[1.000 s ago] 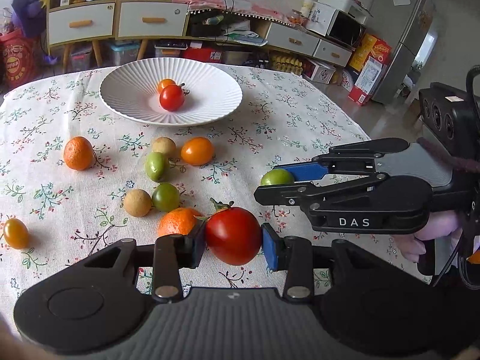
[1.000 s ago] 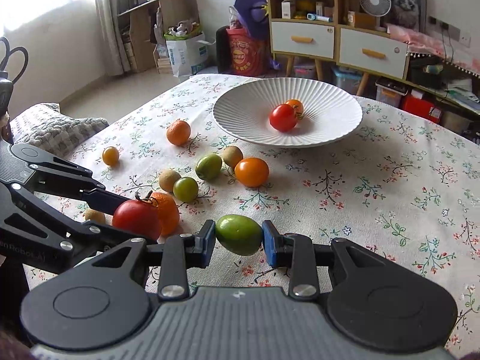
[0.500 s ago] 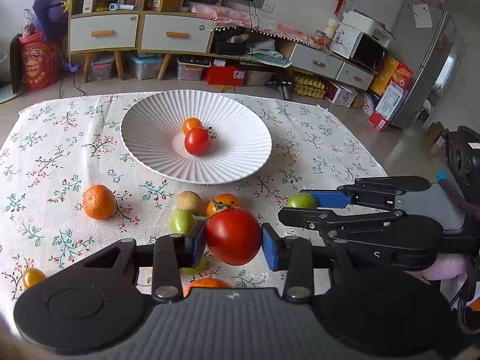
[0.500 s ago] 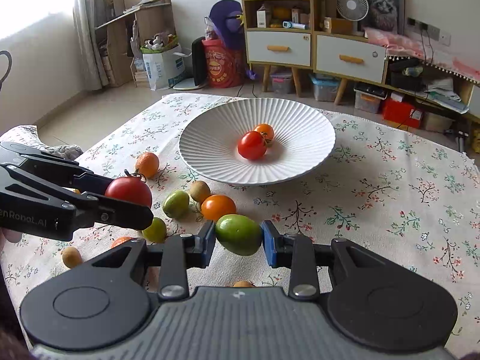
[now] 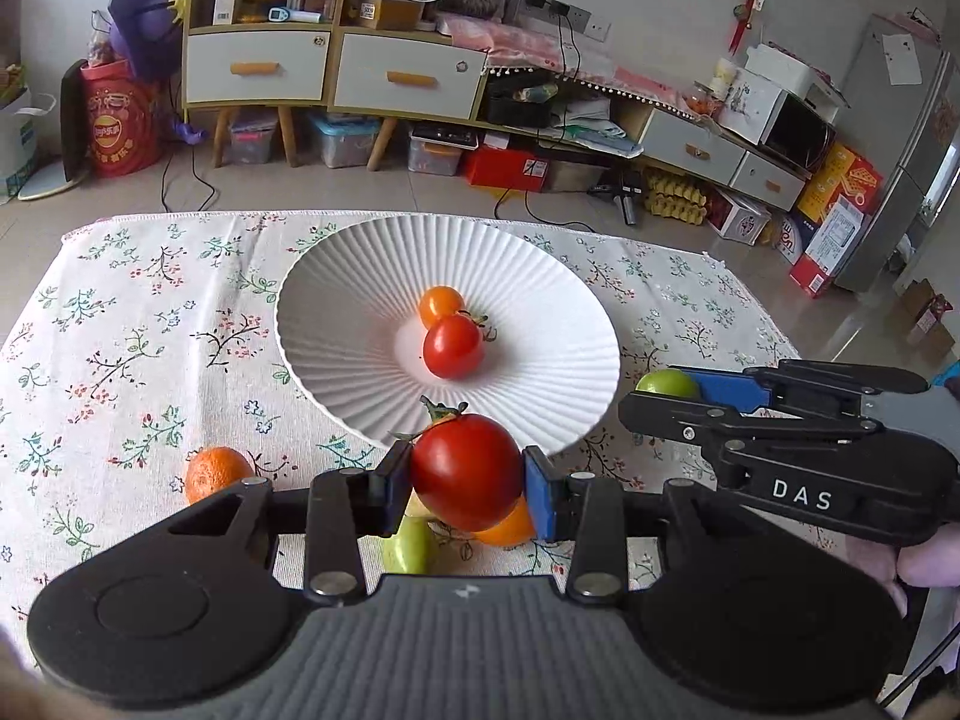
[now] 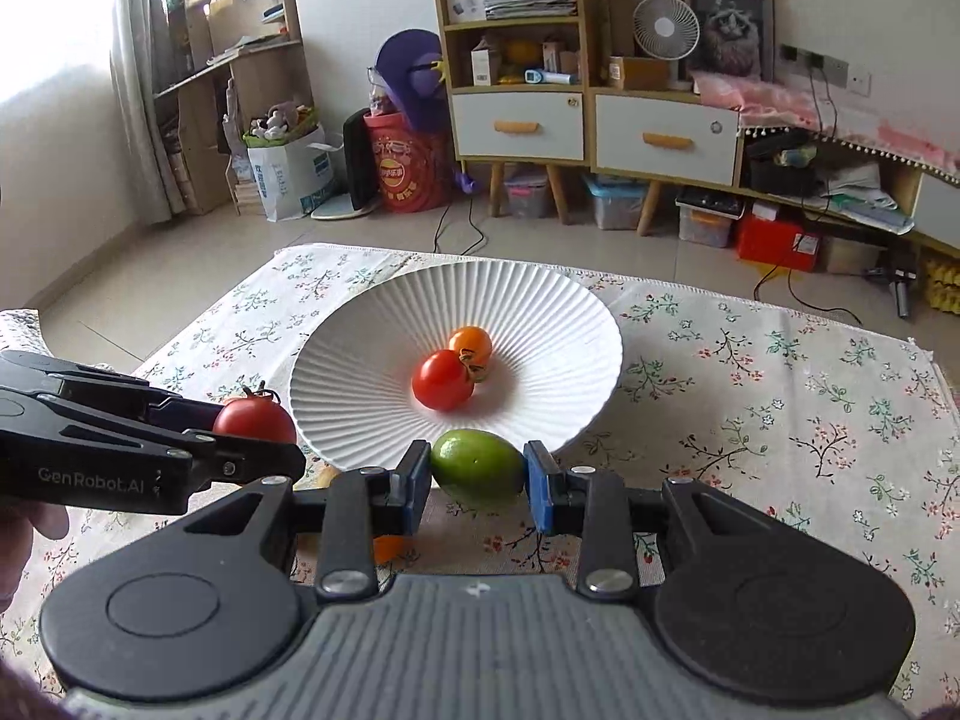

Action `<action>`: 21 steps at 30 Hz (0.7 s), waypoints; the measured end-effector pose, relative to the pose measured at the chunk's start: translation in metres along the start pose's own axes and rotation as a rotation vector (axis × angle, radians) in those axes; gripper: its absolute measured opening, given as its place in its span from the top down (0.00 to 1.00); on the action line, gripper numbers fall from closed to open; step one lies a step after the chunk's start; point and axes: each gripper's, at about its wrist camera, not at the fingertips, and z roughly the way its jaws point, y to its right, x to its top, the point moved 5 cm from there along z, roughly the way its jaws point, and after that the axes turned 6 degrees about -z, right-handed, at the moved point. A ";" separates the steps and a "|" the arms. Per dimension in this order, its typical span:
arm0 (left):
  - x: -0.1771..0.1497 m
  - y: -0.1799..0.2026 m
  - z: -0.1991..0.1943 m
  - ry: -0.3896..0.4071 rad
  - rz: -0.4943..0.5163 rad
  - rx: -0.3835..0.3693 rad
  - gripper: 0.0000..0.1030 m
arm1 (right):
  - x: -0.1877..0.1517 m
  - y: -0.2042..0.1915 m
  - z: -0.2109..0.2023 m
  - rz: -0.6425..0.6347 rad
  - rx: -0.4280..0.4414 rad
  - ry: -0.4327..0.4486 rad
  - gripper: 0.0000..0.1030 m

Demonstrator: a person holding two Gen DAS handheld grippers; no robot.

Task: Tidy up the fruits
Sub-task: 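Carry both tomatoes into the white plate and open both tools to release them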

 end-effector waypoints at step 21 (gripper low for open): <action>0.042 -0.023 0.063 -0.005 0.066 0.053 0.64 | 0.016 0.020 0.057 -0.112 -0.027 -0.042 0.71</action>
